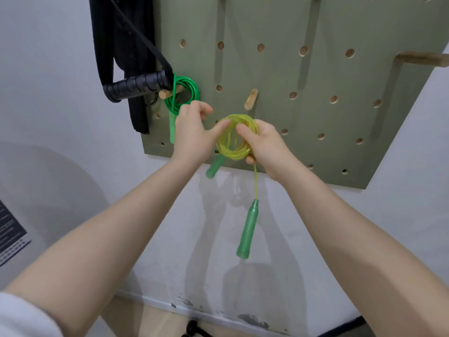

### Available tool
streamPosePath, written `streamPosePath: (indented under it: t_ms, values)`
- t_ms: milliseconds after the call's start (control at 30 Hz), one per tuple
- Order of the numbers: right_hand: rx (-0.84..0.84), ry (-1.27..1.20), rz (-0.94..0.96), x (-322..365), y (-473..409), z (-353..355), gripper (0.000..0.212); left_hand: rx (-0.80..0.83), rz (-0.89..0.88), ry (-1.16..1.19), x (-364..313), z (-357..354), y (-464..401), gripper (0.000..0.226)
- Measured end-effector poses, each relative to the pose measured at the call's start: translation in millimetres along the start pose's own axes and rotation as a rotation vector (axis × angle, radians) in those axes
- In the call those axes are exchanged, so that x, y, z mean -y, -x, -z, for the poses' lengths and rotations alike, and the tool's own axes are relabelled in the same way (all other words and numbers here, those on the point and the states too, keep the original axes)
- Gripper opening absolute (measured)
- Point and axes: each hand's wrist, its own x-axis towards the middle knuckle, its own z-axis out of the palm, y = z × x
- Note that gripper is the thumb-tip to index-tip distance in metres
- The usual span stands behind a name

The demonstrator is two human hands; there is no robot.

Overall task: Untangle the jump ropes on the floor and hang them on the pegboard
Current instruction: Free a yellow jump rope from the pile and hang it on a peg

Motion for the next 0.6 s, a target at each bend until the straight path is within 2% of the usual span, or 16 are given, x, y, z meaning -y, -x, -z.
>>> streamPosePath:
  t_ms: [33, 67, 167, 267, 333, 400, 433, 467, 567, 600]
  values:
    - [-0.05, 0.082, 0.012, -1, 3, -4, 0.017, -0.044, -0.025, 0.04, -3, 0, 8, 0.015]
    - [-0.093, 0.15, 0.029, -2, 6, -7, 0.02, -0.009, -0.007, 0.099, -8, -1, 15, 0.006]
    - [-0.146, 0.282, 0.054, -1, 16, -16, 0.023, 0.233, 0.166, 0.187, -17, -10, 31, 0.02]
    - [-0.052, 0.432, 0.121, -2, 26, -25, 0.007, 0.355, 0.29, 0.4, -26, -6, 34, 0.041]
    - [0.073, 0.528, 0.205, -1, 30, -24, 0.026, 0.362, 0.283, 0.402, -21, 0, 26, 0.033]
    - [0.2, 0.606, 0.3, 2, 30, -18, 0.026, 0.387, 0.28, 0.44, -13, 5, 17, 0.017]
    - [0.21, 0.628, 0.344, 4, 29, -14, 0.021, 0.407, 0.279, 0.466, -8, 7, 13, 0.011]
    - [0.158, 0.617, 0.39, 3, 27, -8, 0.017, 0.427, 0.277, 0.49, -4, 9, 9, 0.009]
    - [-0.189, 0.498, 0.473, 6, 18, 9, 0.011, 0.449, 0.225, 0.519, 0, 11, 1, 0.013]
    - [-0.26, 0.482, 0.469, 8, 14, 13, 0.016, 0.447, 0.207, 0.533, -1, 10, -1, 0.014]
